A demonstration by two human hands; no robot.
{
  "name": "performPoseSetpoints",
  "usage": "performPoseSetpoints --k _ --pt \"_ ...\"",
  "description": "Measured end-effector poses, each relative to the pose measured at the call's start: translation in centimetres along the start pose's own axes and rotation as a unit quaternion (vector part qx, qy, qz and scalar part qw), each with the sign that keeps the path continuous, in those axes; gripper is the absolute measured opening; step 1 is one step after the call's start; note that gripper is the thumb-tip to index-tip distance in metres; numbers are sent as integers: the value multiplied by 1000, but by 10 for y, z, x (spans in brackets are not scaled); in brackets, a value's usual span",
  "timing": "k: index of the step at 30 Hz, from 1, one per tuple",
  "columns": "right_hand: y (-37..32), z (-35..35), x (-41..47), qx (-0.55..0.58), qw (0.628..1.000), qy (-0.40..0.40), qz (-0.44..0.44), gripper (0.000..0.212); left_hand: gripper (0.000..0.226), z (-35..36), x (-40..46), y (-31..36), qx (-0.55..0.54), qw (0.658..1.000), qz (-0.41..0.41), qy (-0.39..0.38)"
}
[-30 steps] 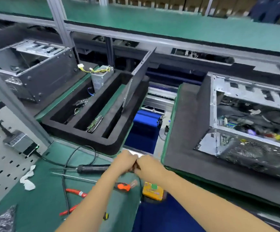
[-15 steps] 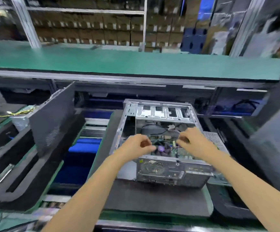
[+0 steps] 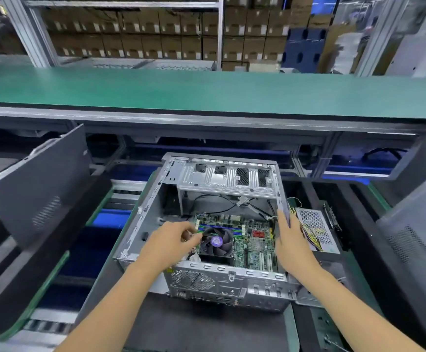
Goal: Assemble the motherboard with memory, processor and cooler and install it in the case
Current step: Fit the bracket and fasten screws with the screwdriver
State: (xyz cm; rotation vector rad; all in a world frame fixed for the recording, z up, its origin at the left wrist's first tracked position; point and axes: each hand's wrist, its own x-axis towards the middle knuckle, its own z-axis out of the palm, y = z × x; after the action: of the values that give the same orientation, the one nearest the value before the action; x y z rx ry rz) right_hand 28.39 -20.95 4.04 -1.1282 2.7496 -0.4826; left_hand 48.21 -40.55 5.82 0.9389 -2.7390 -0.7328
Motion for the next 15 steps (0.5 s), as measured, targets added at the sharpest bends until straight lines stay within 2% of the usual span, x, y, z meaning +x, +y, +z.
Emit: performPoseSetpoints --k 6,8,10,12,15 --pt "-2 -5 6 19 1000 -7 -4 66 21 -2 2 4 -15 1000 -1 -2" --pt "-7 -10 1 24 1000 -19 5 64 23 -3 0 5 -17 1000 11 24" --pt "-15 -15 -7 -15 1000 12 12 60 24 -4 -4 5 -41 996 27 77" --pt "-28 -16 -19 -63 995 73 -24 53 24 -8 -9 4 -73 991 42 107" --pt "-63 -13 -44 -47 993 68 -83 44 23 -18 -27 2 -99 989 68 88"
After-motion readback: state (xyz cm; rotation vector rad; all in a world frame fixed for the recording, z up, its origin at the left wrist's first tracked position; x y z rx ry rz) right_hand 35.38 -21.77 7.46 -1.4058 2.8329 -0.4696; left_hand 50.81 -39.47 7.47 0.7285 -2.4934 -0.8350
